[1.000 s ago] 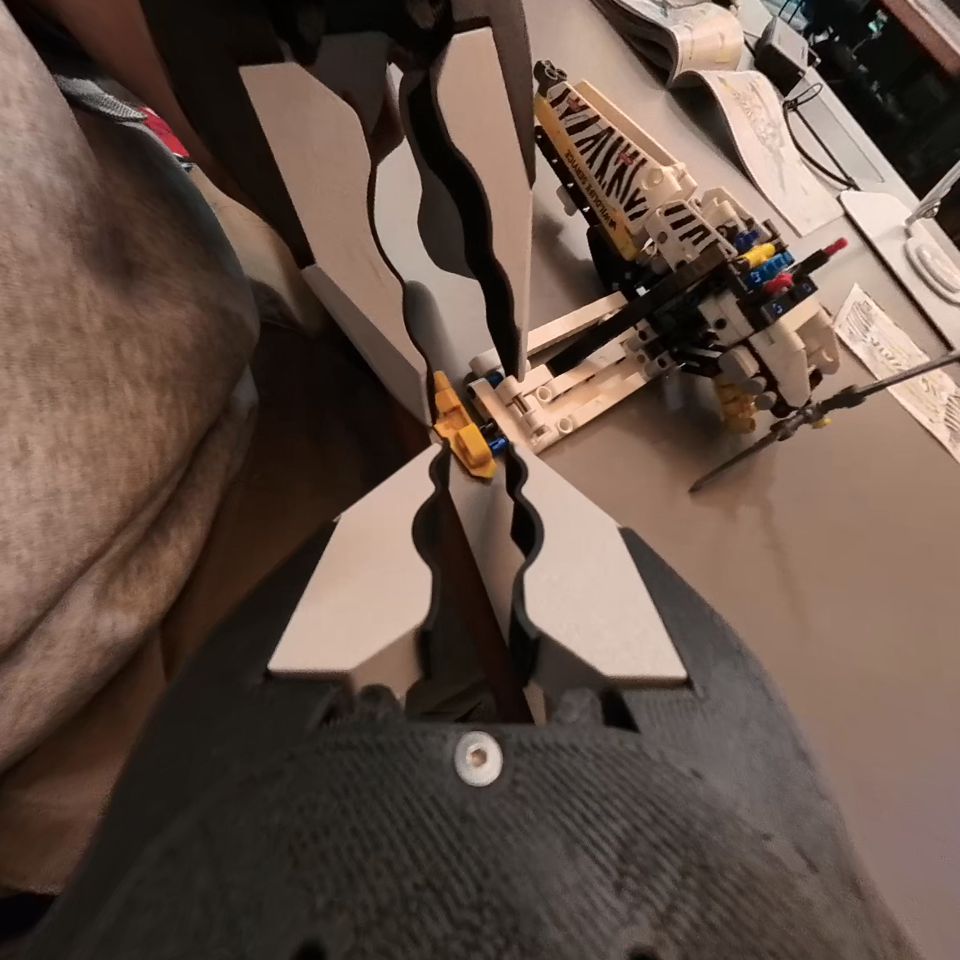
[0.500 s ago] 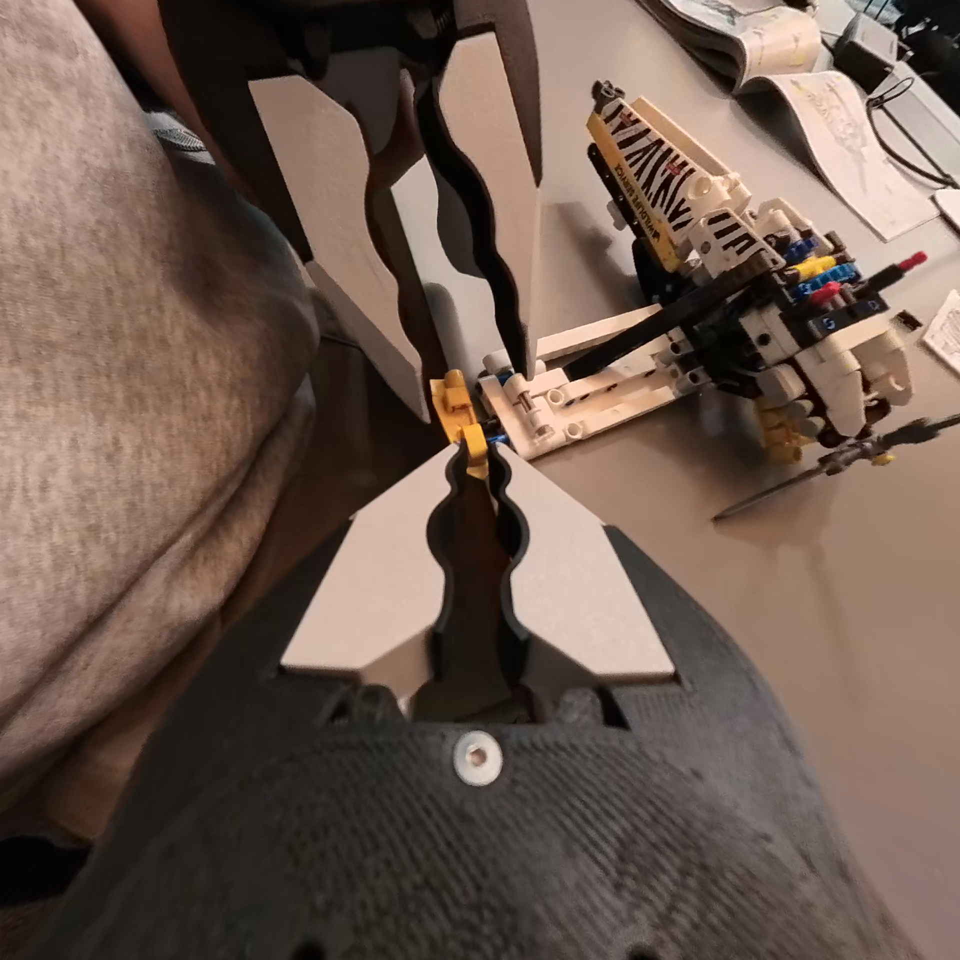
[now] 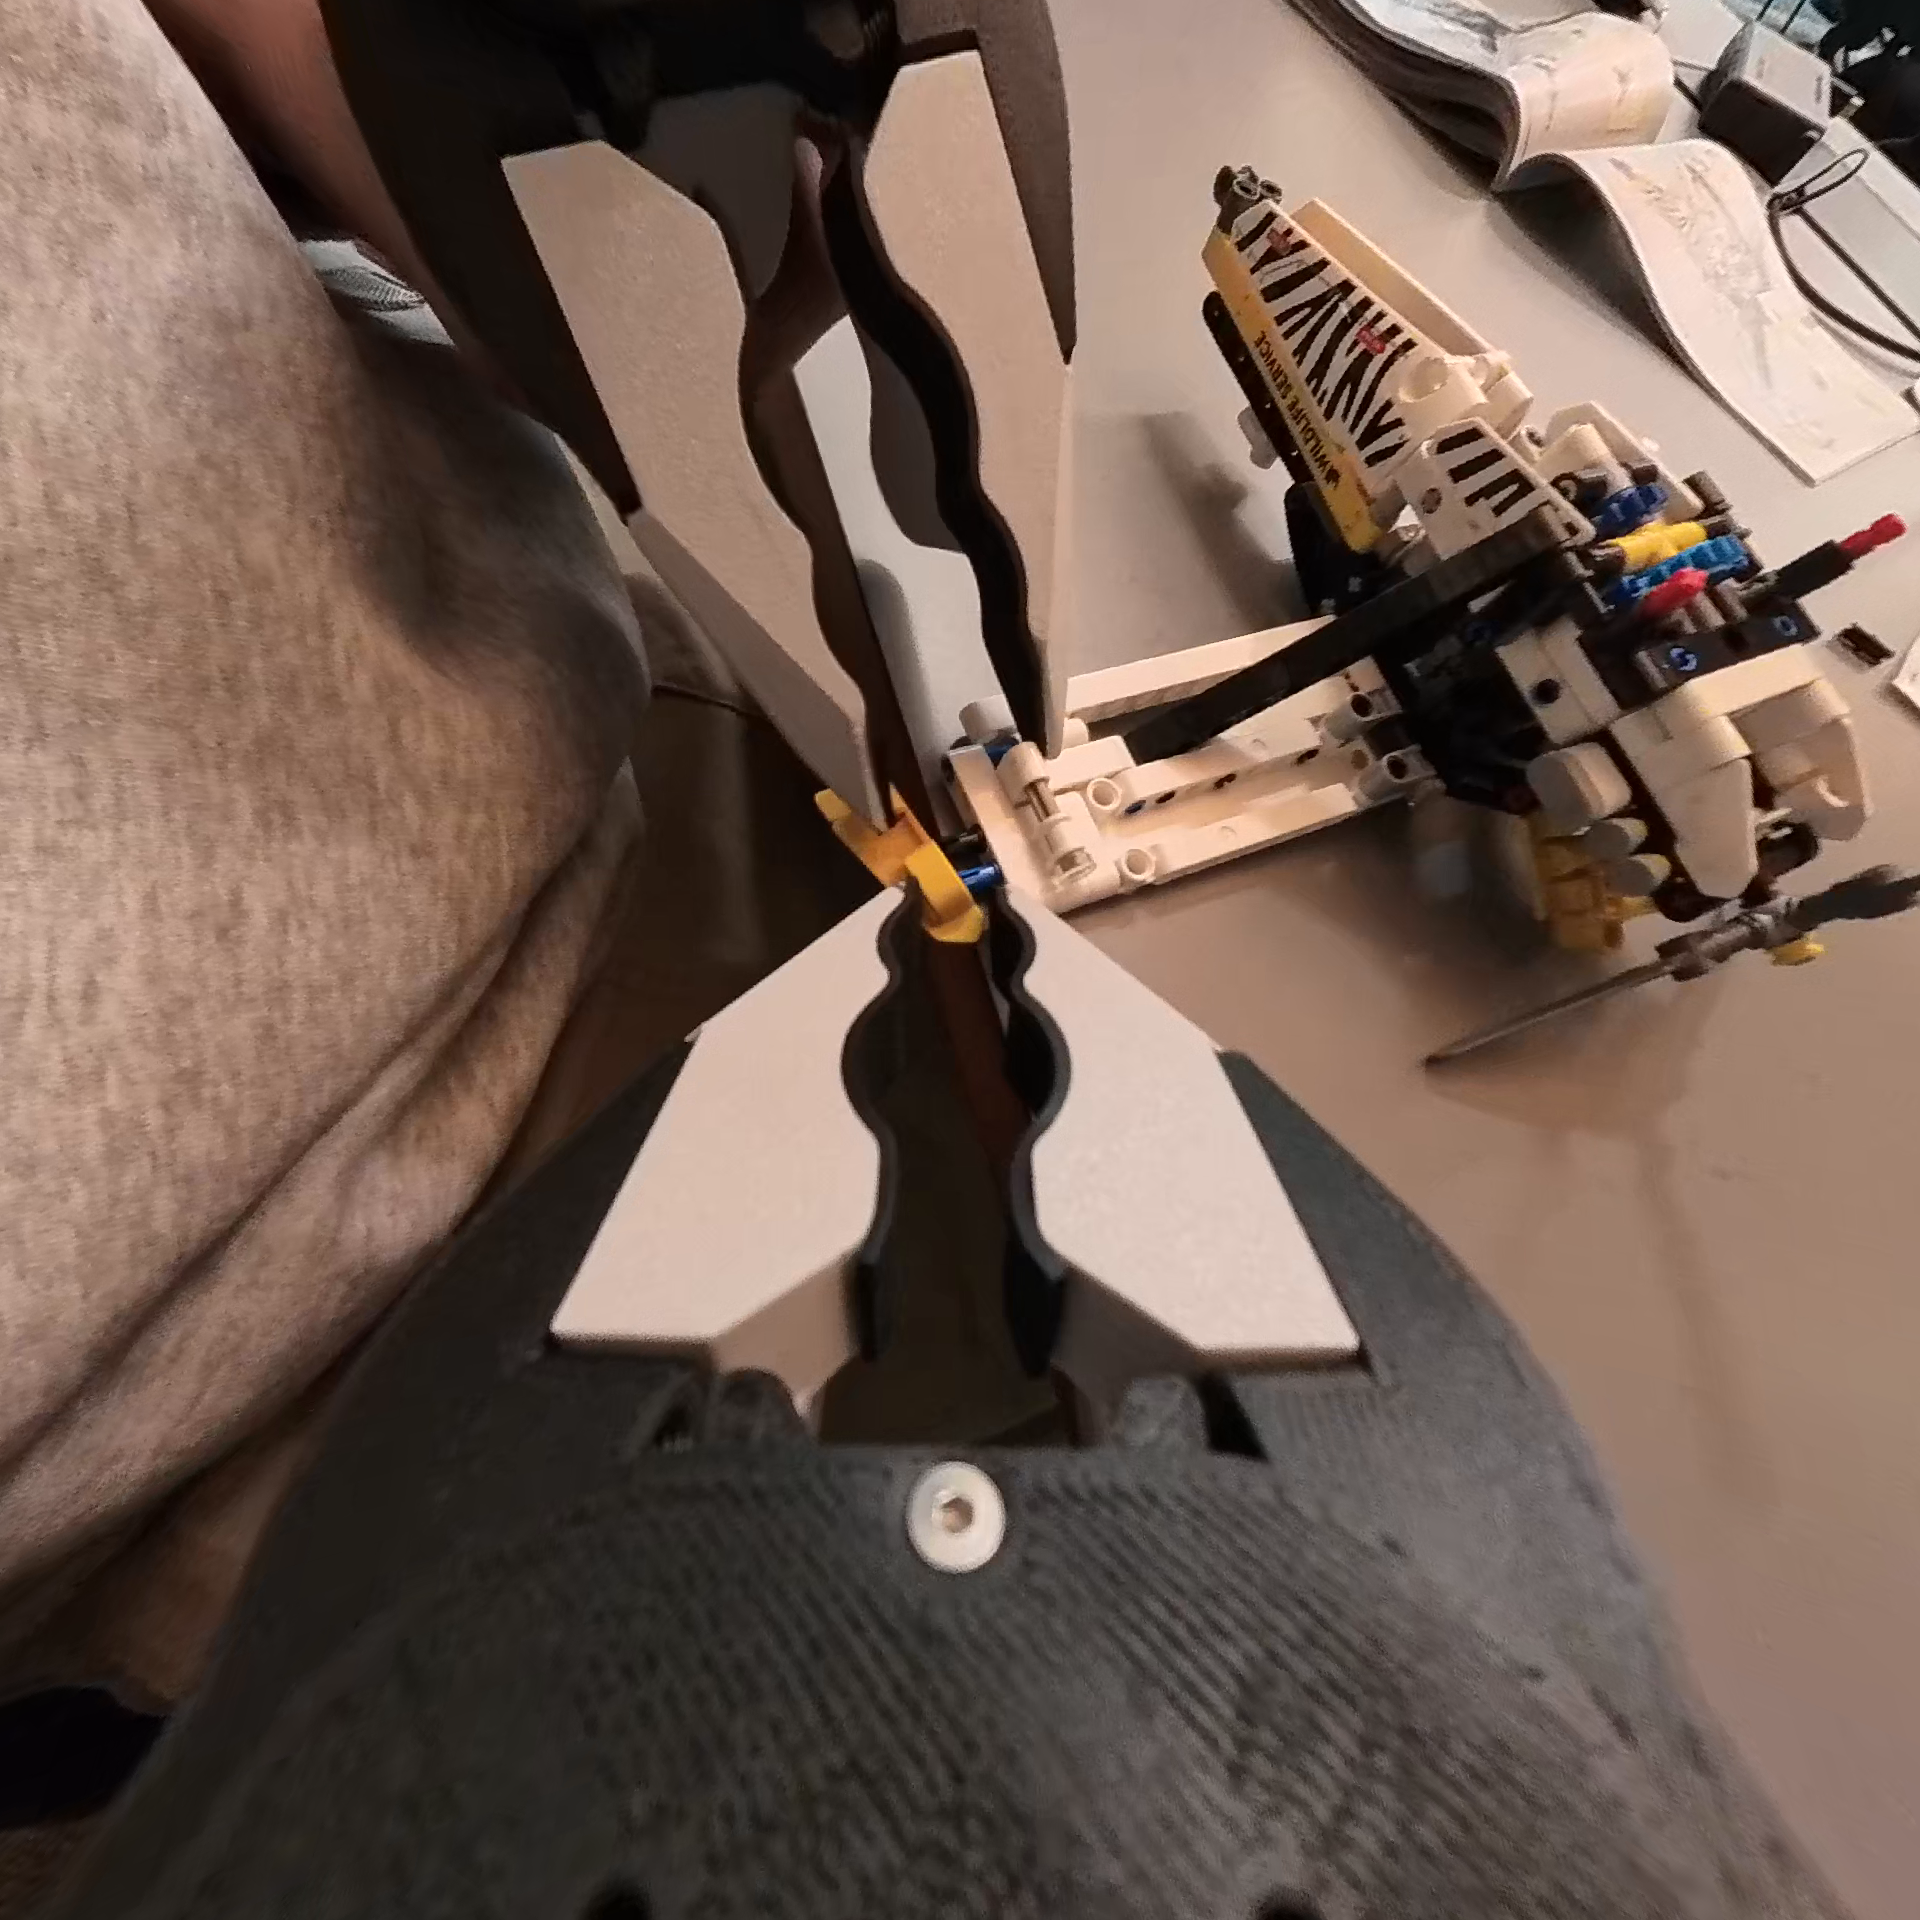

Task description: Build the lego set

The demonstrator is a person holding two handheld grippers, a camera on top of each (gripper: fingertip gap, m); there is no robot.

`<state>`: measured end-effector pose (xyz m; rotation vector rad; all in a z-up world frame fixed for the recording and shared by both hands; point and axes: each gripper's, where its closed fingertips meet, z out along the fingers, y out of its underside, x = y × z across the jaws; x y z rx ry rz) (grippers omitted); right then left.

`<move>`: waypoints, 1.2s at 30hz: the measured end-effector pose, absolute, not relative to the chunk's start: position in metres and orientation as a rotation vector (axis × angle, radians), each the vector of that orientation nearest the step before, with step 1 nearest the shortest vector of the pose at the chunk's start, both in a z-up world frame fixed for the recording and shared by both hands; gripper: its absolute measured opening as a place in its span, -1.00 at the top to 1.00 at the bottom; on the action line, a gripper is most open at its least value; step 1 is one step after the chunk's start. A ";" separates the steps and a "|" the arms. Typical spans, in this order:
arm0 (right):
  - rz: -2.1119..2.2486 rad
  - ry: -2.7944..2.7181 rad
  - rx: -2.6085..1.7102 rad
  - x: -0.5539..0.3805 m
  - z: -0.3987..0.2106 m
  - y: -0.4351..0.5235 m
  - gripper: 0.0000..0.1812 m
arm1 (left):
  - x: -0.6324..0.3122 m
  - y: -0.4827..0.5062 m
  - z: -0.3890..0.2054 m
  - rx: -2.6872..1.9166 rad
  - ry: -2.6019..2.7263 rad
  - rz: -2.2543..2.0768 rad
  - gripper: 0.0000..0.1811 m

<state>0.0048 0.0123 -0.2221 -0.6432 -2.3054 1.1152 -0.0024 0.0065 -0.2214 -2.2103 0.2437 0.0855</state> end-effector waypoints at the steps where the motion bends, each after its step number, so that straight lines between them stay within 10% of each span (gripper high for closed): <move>1: 1.120 -2.305 -0.646 0.005 -0.222 0.012 0.88 | -0.002 0.006 -0.221 -2.210 0.249 0.086 0.66; 36: 1.153 -2.313 -0.679 0.003 -0.222 0.010 0.88 | 0.000 0.002 -0.221 -2.198 0.293 0.026 0.62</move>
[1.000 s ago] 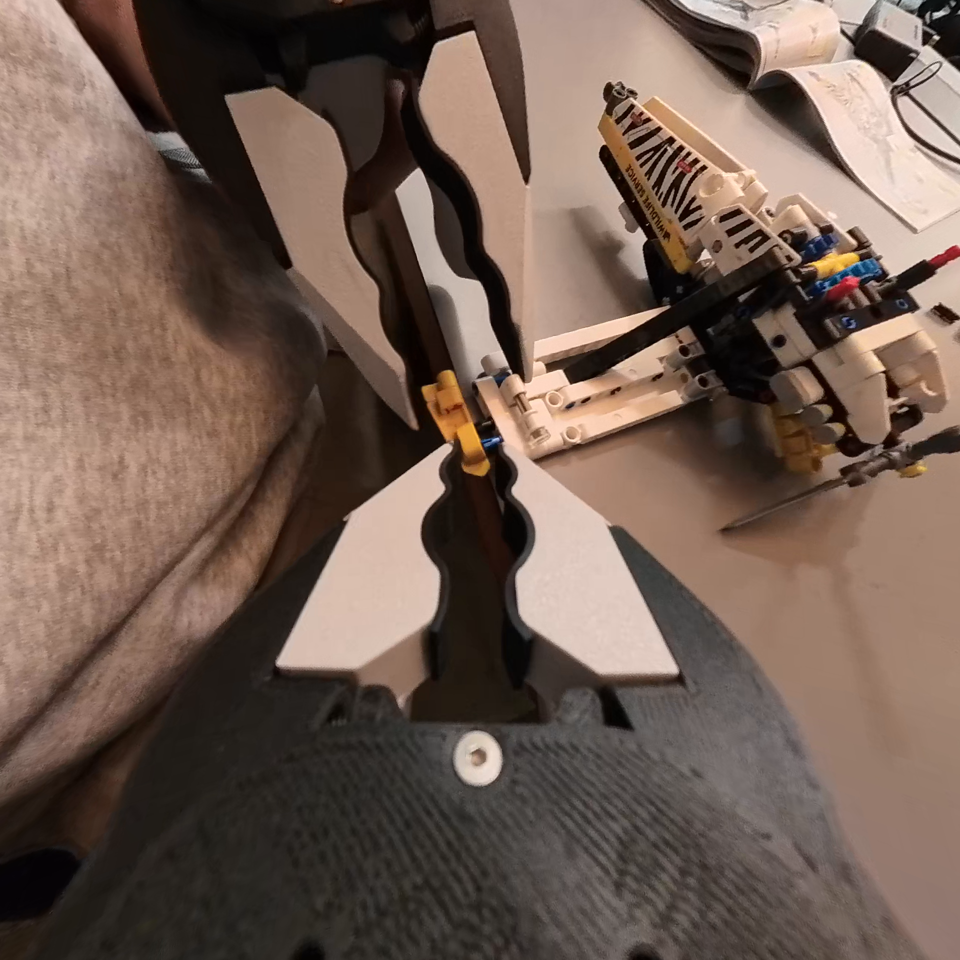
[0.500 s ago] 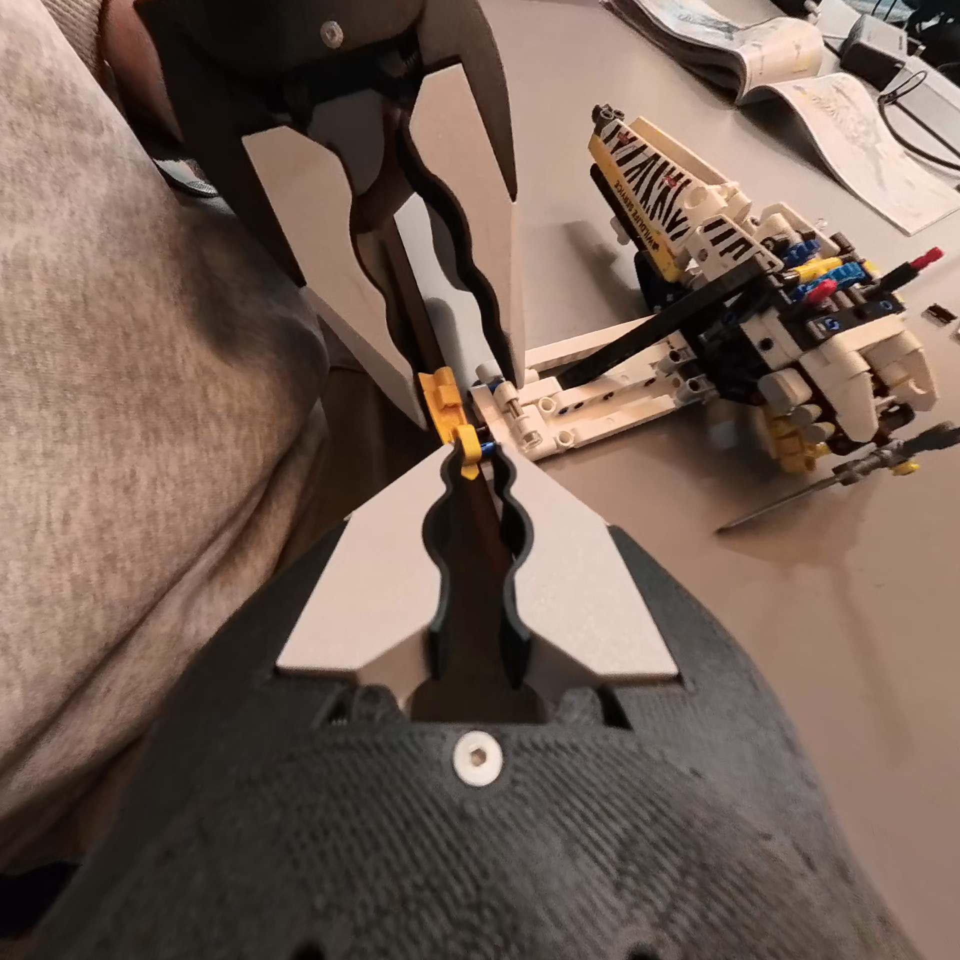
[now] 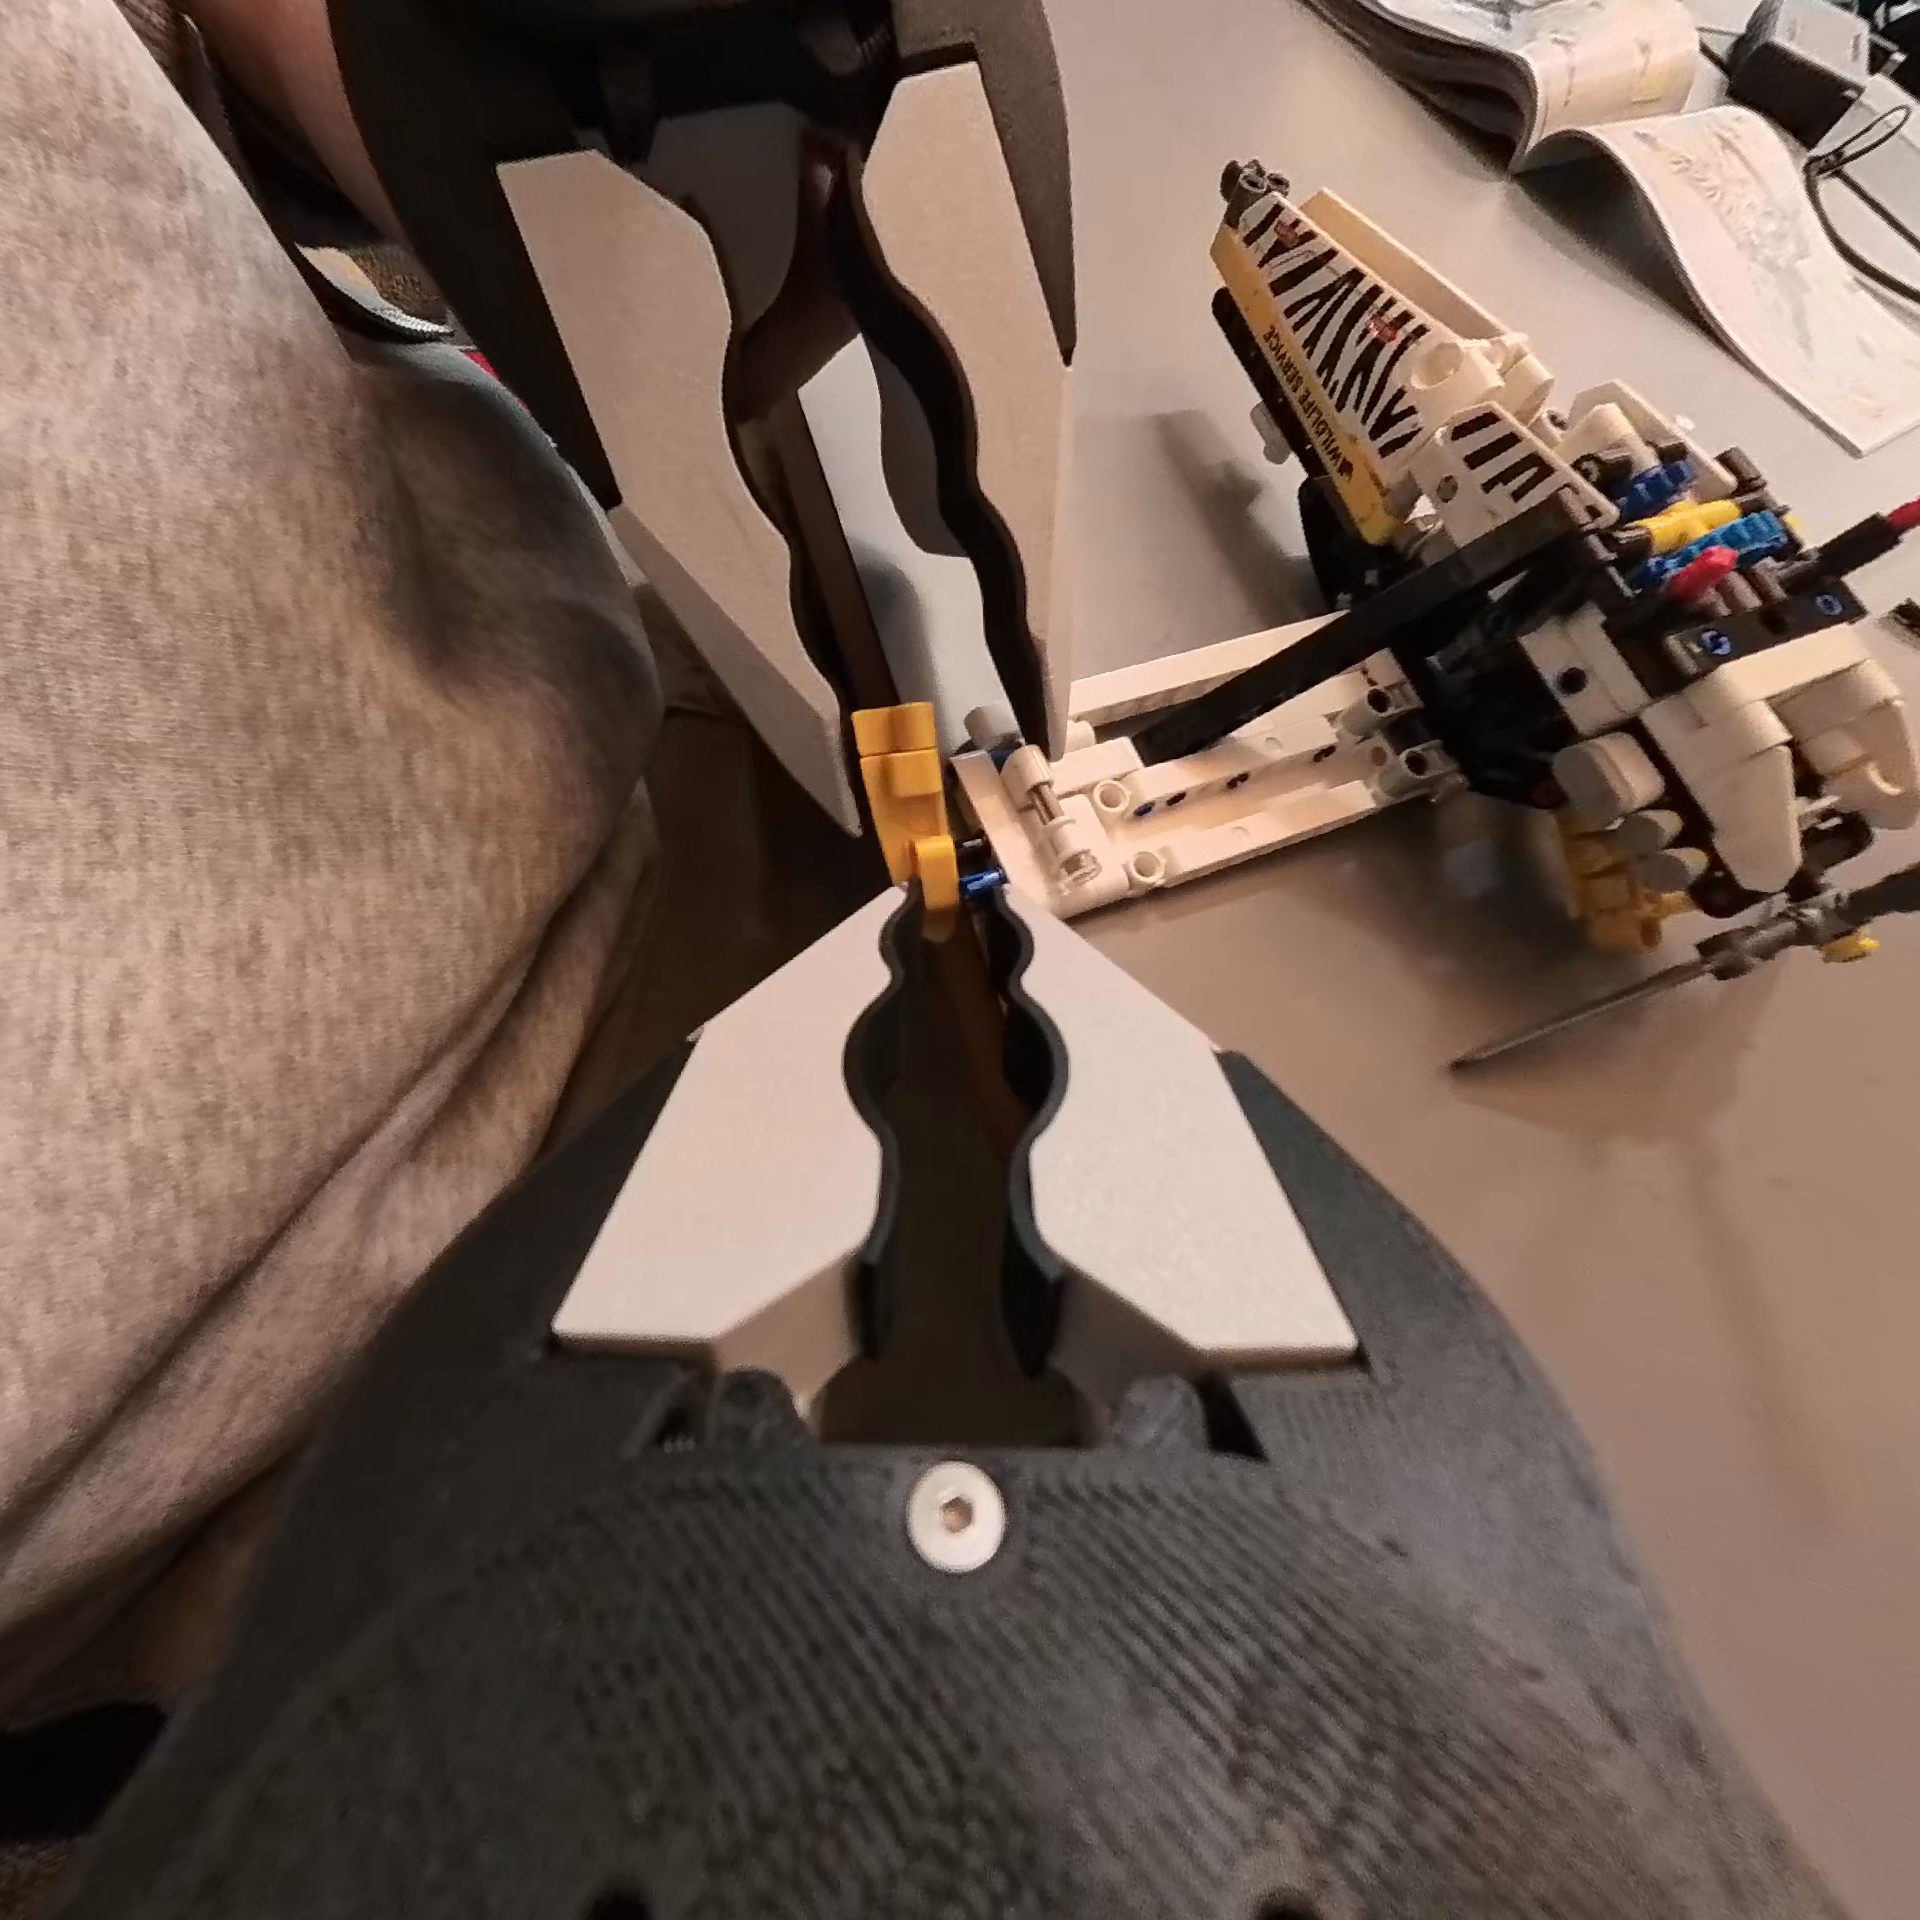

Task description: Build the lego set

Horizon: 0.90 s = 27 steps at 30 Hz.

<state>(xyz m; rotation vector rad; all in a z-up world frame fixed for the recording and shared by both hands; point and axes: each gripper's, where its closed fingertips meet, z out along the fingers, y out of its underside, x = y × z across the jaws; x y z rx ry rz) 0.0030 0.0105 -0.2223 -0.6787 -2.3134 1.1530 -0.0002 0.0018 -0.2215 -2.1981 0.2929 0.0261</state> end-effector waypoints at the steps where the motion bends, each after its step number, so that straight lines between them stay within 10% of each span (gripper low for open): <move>1: 1.152 -2.313 -0.678 0.003 -0.222 0.010 0.89 | 0.000 0.002 -0.221 -2.198 0.292 0.023 0.62; 27: 1.166 -2.306 -0.684 0.003 -0.221 0.010 0.89 | 0.001 -0.004 -0.218 -2.216 0.275 -0.035 0.45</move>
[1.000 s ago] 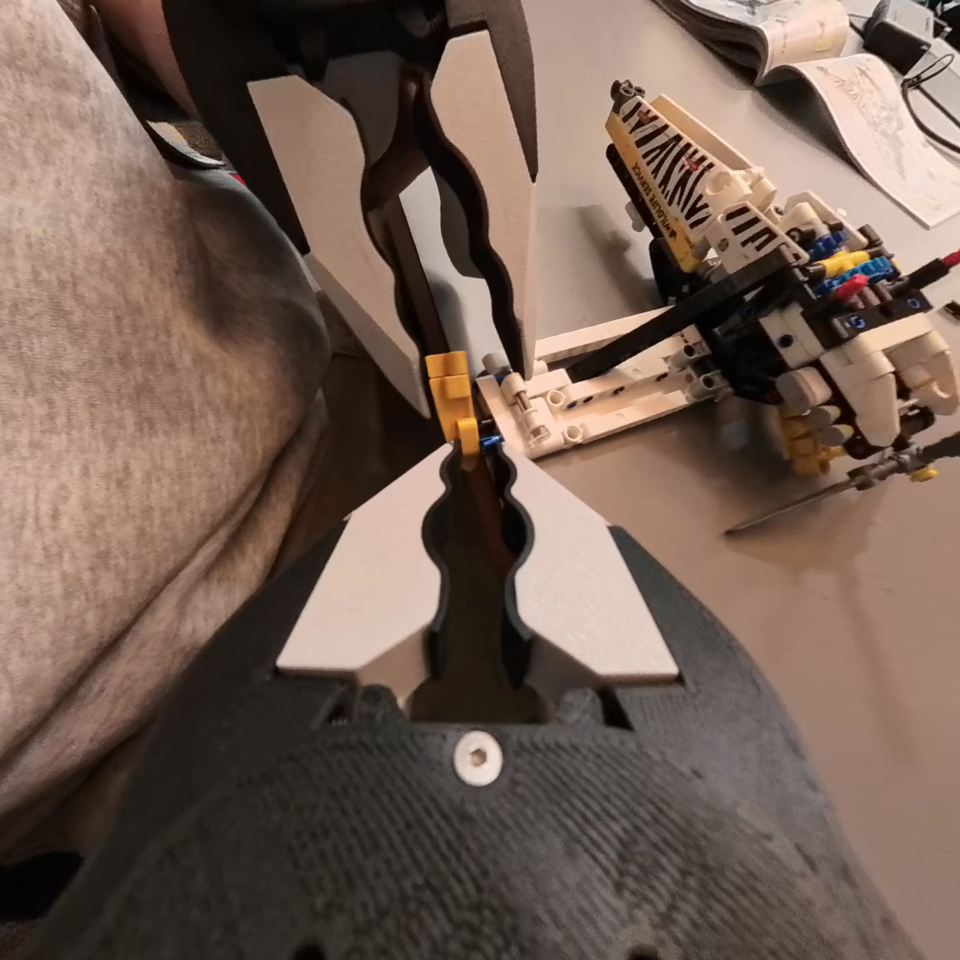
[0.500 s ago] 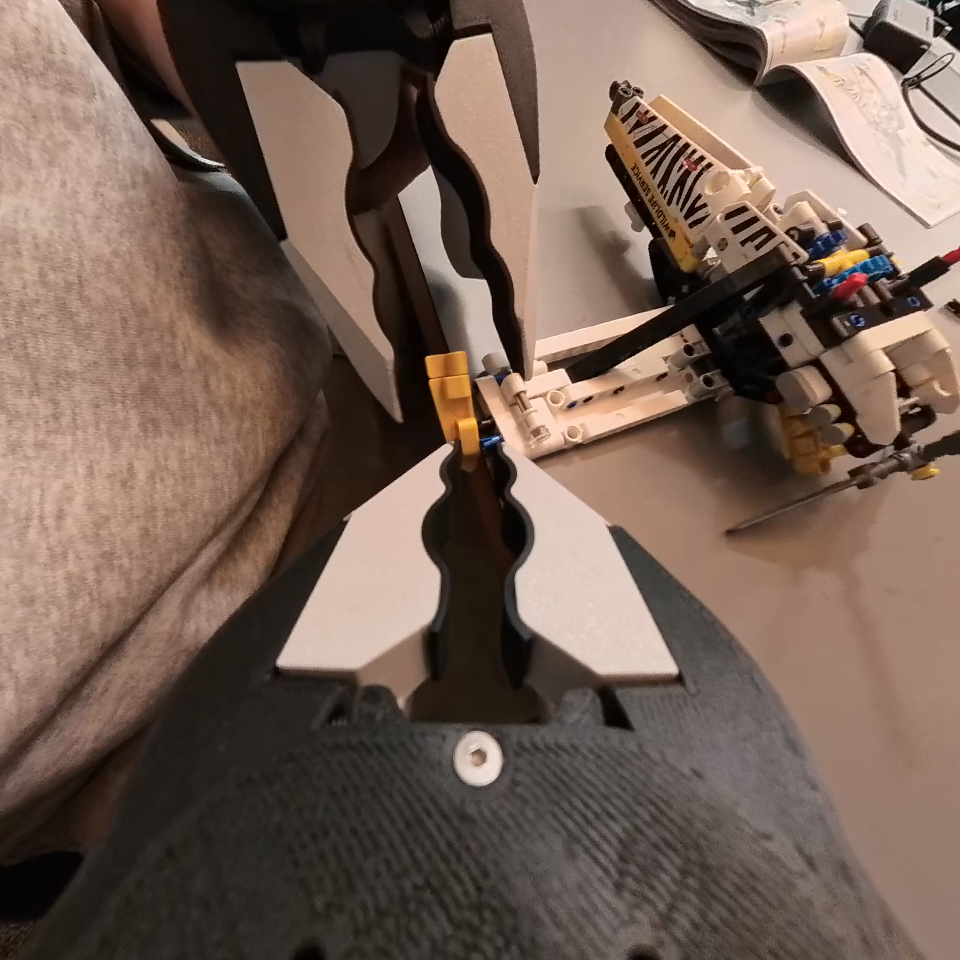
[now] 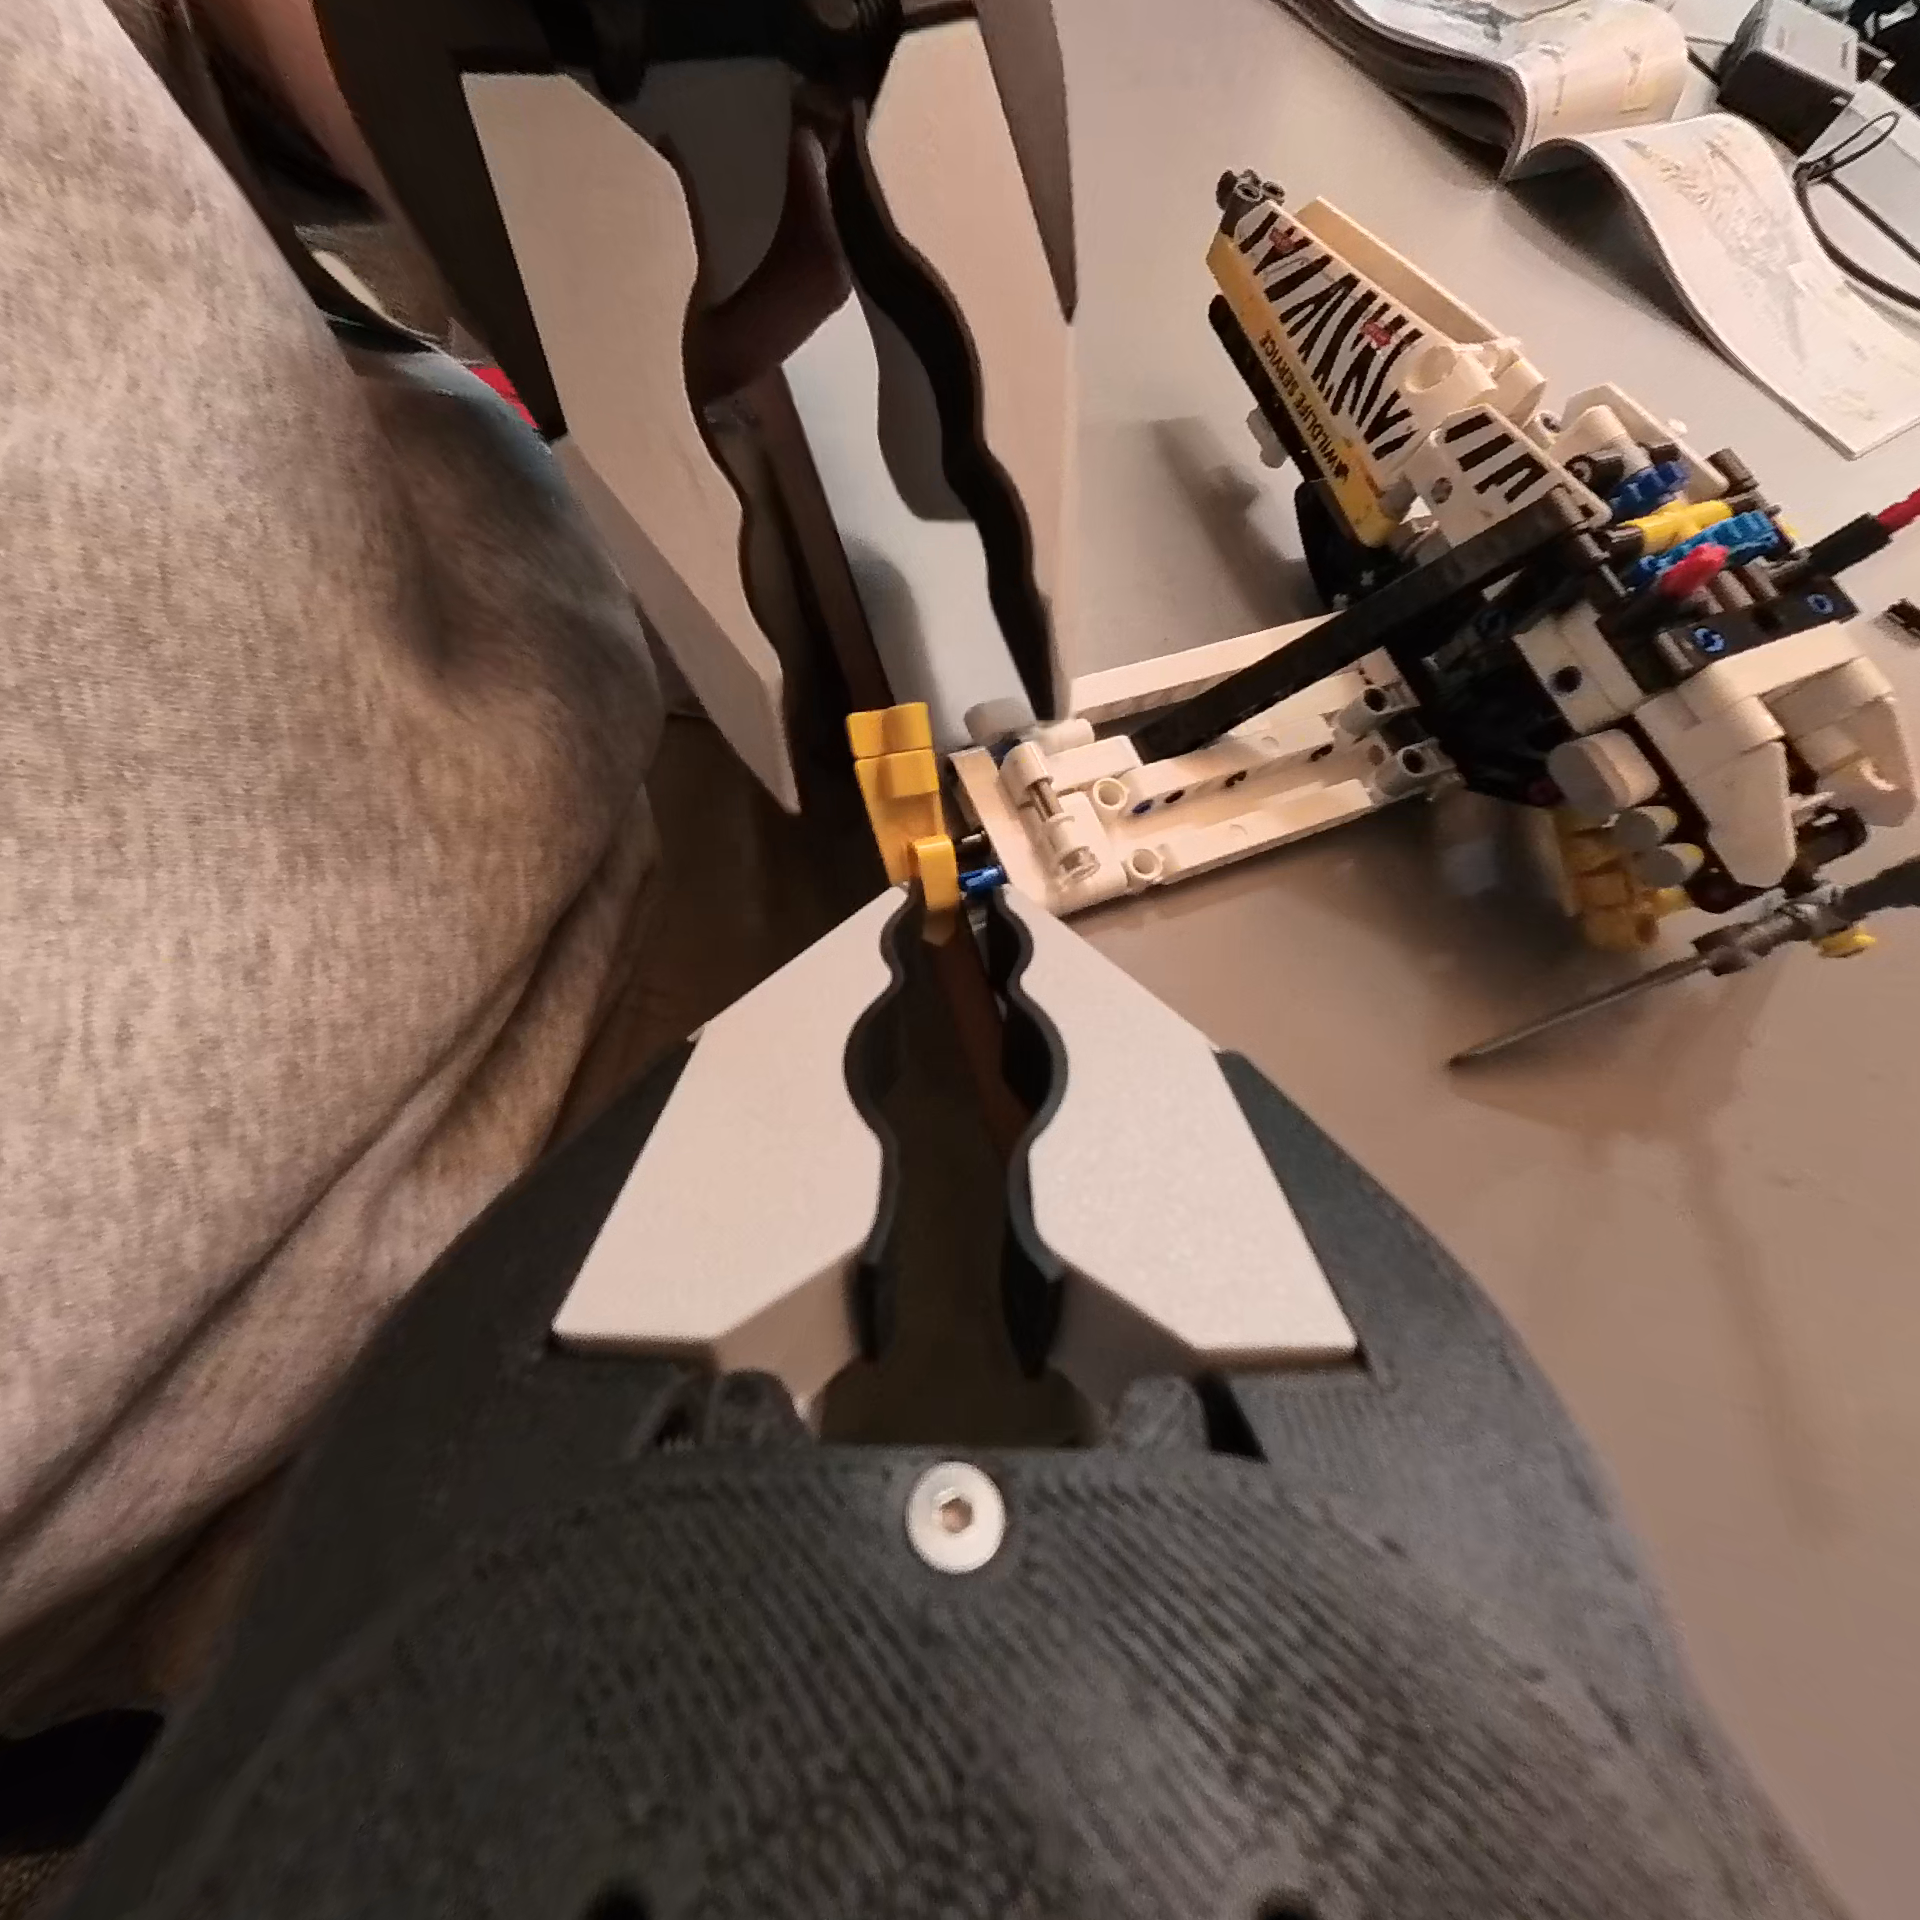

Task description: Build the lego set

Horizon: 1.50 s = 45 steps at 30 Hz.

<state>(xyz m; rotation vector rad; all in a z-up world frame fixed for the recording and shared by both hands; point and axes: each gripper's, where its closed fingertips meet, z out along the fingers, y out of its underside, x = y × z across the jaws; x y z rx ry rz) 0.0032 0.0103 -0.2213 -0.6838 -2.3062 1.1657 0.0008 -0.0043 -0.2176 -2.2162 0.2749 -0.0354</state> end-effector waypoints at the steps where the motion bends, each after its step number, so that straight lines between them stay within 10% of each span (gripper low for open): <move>1: 1.166 -2.306 -0.684 0.003 -0.221 0.010 0.89 | 0.001 -0.006 -0.217 -2.218 0.268 -0.033 0.47; 16: 1.156 -2.306 -0.677 0.004 -0.221 0.009 0.90 | 0.010 -0.005 -0.217 -2.182 0.178 -0.182 0.84; 45: 1.450 -2.292 -0.784 0.013 -0.207 0.008 0.85 | 0.011 -0.007 -0.192 -1.900 -0.030 -0.532 0.85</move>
